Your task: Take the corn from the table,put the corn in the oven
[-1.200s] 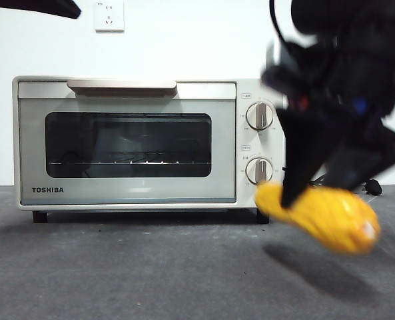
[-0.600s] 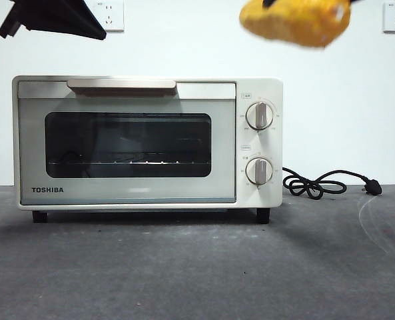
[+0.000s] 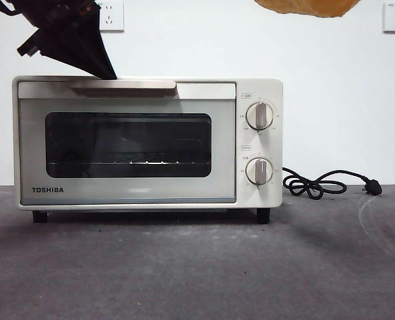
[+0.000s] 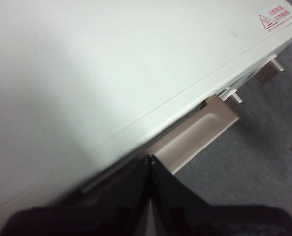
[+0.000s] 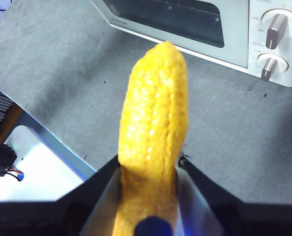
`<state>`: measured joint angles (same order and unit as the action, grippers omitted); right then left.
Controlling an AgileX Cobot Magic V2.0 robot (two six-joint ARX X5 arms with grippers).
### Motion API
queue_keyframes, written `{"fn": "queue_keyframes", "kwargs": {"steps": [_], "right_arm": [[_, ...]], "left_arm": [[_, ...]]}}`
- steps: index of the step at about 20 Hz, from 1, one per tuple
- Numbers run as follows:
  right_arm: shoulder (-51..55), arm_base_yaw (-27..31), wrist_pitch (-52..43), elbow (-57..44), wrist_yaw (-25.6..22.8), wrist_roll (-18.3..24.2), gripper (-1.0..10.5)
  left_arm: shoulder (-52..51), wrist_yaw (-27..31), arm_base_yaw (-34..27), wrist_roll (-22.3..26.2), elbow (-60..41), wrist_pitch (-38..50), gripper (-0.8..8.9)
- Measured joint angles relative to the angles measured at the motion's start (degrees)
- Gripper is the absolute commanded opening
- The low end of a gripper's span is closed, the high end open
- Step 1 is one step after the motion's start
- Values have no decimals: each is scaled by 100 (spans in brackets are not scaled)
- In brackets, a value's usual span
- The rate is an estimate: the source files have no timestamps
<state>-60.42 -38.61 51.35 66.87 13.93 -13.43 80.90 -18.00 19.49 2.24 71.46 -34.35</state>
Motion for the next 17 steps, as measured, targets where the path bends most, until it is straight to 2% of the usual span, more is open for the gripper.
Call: {"fn": "queue_keyframes", "kwargs": {"steps": [4,11,14,17], "right_arm": [[-2,0,42,0,-2,98,-14],[-2,0,44,0,0,212,-14],[-2,0,46,0,-2,249,-14],[-2,0,2,0,0,256,-14]], "left_arm": [[28,57,105,79,101,-356,-7],[-22,-35,603,345,13,-2037,-6],[-225,116,765,374,-24,-2153,-6],[-929,111,938,326,-24,-2157,-6]]}}
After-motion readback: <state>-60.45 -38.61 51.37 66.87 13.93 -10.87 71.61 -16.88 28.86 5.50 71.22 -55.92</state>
